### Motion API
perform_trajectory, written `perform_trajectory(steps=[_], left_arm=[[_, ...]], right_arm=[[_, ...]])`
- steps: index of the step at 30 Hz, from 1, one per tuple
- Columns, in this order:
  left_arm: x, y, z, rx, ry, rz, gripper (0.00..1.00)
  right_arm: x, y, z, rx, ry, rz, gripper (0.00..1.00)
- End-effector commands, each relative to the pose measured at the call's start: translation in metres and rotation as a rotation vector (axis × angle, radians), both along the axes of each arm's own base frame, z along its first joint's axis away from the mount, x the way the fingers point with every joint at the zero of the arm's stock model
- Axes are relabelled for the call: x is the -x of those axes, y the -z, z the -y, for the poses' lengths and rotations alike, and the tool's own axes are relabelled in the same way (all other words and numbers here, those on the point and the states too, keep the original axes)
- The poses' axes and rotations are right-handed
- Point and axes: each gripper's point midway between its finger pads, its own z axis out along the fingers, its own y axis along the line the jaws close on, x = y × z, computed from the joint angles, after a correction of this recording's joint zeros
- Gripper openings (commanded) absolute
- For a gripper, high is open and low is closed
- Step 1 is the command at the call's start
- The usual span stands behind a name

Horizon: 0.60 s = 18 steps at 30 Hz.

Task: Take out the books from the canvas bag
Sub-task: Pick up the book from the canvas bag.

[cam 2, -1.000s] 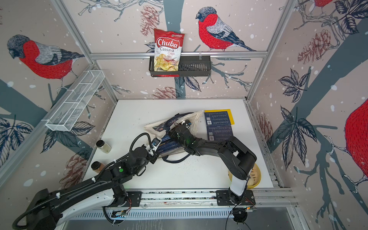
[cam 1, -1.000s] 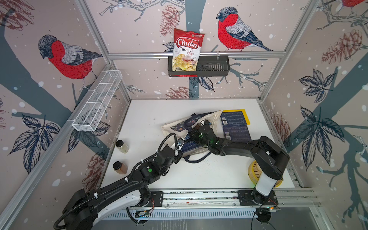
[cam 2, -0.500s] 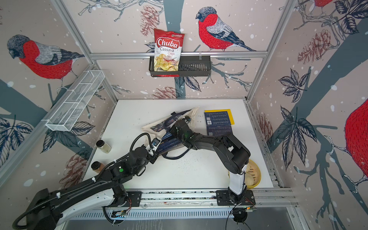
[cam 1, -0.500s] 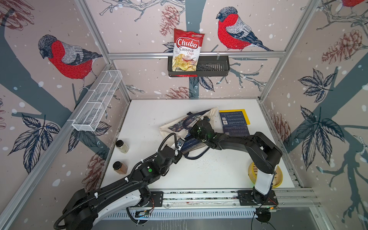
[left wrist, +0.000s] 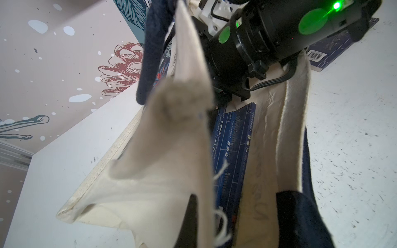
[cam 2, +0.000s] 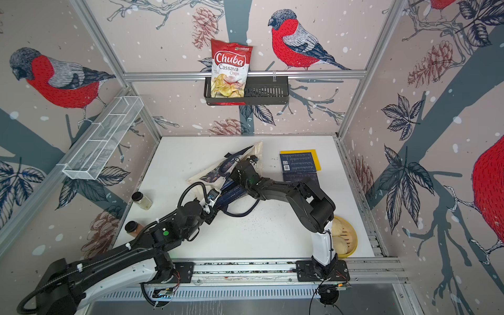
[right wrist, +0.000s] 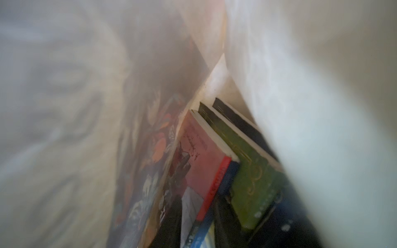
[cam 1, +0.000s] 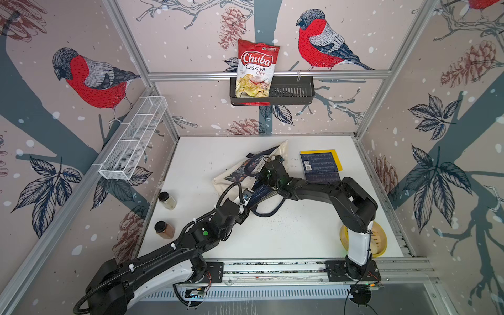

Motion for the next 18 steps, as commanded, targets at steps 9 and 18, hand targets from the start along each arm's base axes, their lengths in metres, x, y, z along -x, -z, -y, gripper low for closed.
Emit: perform_trajectory(steps=[9,18], left_arm=[[0.0,-0.031,0.018,0.108,0.069,0.075,0.0],[0.0,-0.031,0.018,0.111,0.073,0.075,0.0]], right_arm=[[-0.002,-0.039,-0.01,-0.045,-0.046,0.199,0.16],[-0.006,-0.014,-0.025,-0.103,-0.102,0.1,0.33]])
